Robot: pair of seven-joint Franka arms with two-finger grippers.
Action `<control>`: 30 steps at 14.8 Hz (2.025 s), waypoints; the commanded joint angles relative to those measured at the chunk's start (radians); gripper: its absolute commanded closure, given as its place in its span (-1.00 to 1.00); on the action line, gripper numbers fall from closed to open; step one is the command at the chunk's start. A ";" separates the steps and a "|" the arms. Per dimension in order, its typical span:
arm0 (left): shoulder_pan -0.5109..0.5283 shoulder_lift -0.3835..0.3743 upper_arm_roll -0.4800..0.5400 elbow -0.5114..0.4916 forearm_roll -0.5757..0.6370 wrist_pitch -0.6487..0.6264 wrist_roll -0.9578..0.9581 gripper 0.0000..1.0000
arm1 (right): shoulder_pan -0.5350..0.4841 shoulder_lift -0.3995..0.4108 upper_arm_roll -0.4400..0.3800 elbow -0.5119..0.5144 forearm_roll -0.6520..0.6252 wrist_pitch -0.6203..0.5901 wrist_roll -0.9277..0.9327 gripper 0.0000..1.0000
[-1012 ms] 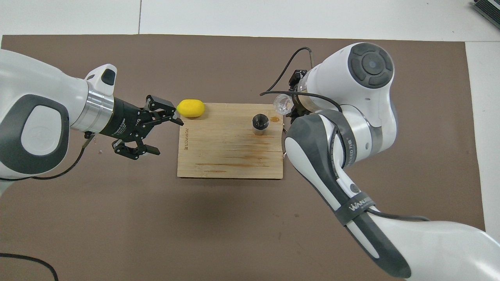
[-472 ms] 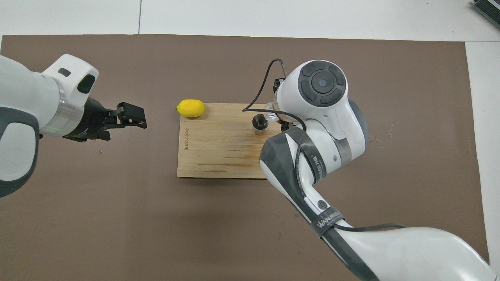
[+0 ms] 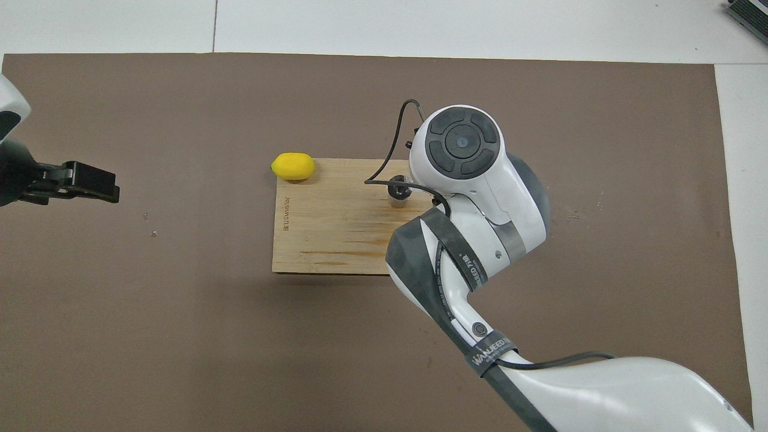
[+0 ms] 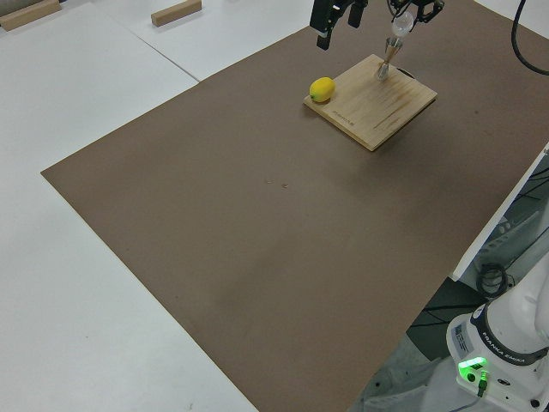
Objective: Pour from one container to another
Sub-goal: 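Tilt the glass cup over the dark cup with the right gripper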
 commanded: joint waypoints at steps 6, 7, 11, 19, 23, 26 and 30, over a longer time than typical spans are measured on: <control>-0.003 0.022 -0.013 0.034 0.044 -0.023 0.010 -1.00 | 0.035 0.026 0.001 0.021 -0.105 0.010 0.022 0.95; -0.002 0.019 -0.013 0.031 0.042 -0.023 0.009 -1.00 | 0.035 0.025 0.001 0.021 -0.127 0.007 0.022 0.95; -0.015 0.013 -0.013 0.014 0.042 -0.015 0.007 -1.00 | 0.044 0.025 0.002 0.016 -0.150 0.009 0.023 0.95; -0.009 0.002 -0.013 -0.026 0.016 0.064 0.021 -1.00 | 0.059 0.026 0.001 0.016 -0.181 0.006 0.022 0.95; -0.009 0.002 -0.011 -0.024 0.016 0.064 0.016 -1.00 | 0.059 0.028 0.002 0.022 -0.178 -0.003 0.022 0.95; -0.008 0.000 -0.011 -0.026 0.016 0.064 0.012 -1.00 | 0.059 0.029 0.002 0.024 -0.164 -0.016 0.022 0.95; -0.014 0.002 -0.011 -0.026 0.016 0.064 0.010 -1.00 | 0.045 0.028 0.002 0.047 -0.129 -0.028 0.020 0.96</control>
